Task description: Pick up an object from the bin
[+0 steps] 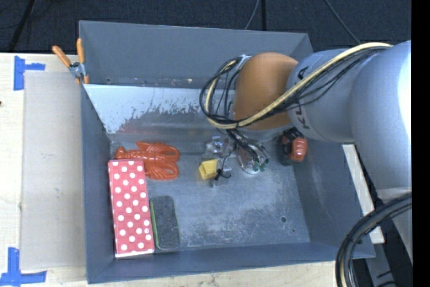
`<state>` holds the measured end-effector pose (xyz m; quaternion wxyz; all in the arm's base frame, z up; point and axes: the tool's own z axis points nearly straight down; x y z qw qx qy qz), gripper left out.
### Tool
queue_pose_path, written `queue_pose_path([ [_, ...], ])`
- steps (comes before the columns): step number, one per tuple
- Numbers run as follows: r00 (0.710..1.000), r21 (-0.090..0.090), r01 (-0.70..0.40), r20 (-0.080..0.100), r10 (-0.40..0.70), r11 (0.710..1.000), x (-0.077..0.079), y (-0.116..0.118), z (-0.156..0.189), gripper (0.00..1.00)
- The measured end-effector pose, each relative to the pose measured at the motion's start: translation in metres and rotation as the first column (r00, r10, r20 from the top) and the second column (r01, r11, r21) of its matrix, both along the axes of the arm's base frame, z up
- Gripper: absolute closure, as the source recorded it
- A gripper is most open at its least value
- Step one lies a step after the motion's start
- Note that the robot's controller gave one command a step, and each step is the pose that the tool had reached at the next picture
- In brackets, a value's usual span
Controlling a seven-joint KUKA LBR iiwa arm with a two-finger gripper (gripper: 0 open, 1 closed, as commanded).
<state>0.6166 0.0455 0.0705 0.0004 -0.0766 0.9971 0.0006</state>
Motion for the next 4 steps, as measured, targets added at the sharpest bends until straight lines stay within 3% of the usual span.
queue_pose_path([
  [4, 0.998, 0.001, -0.070, 0.002, 0.070, 0.998, -0.001, -0.021, 0.000, 1.00],
])
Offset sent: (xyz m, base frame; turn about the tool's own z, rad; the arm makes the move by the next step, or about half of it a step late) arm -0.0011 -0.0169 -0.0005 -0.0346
